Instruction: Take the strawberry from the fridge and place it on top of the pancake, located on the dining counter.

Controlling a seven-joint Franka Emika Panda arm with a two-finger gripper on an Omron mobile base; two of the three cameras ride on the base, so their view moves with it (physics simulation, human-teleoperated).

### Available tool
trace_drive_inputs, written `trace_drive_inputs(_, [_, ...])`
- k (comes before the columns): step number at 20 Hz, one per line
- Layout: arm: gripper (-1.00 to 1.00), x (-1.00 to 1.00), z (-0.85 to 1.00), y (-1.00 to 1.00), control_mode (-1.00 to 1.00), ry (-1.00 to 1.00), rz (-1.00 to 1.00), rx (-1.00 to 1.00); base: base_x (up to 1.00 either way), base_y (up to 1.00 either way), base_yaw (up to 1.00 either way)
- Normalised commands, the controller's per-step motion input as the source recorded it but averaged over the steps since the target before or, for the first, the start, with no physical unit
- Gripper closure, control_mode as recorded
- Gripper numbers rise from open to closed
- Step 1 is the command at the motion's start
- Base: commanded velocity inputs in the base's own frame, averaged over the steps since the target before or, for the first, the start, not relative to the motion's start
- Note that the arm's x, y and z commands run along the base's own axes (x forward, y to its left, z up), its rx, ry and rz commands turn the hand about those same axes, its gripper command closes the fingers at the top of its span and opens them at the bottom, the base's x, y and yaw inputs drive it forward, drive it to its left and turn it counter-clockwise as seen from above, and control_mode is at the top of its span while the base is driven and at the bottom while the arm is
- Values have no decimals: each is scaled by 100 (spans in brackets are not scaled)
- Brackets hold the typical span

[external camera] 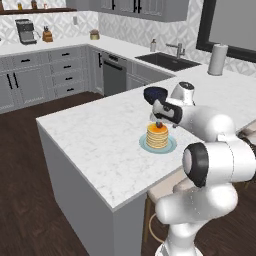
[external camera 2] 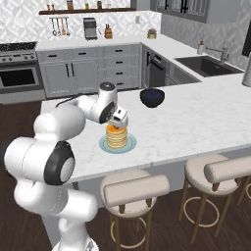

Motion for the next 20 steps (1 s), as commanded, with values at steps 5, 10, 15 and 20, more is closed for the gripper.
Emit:
trace_drive_inputs(5, [-100,-76,43,2,-100,-8,0,-2,0,0,0])
trace_drive_inputs(10, [-100,-74,67,0,-100,-18,0,-7,0,0,0])
trace_drive_inputs(15, [-100,-73,65,0,-100,-22,0,-8,0,0,0])
trace_drive_inputs(20, [-100,-83,53,0,-100,-25,0,-8,0,0,0])
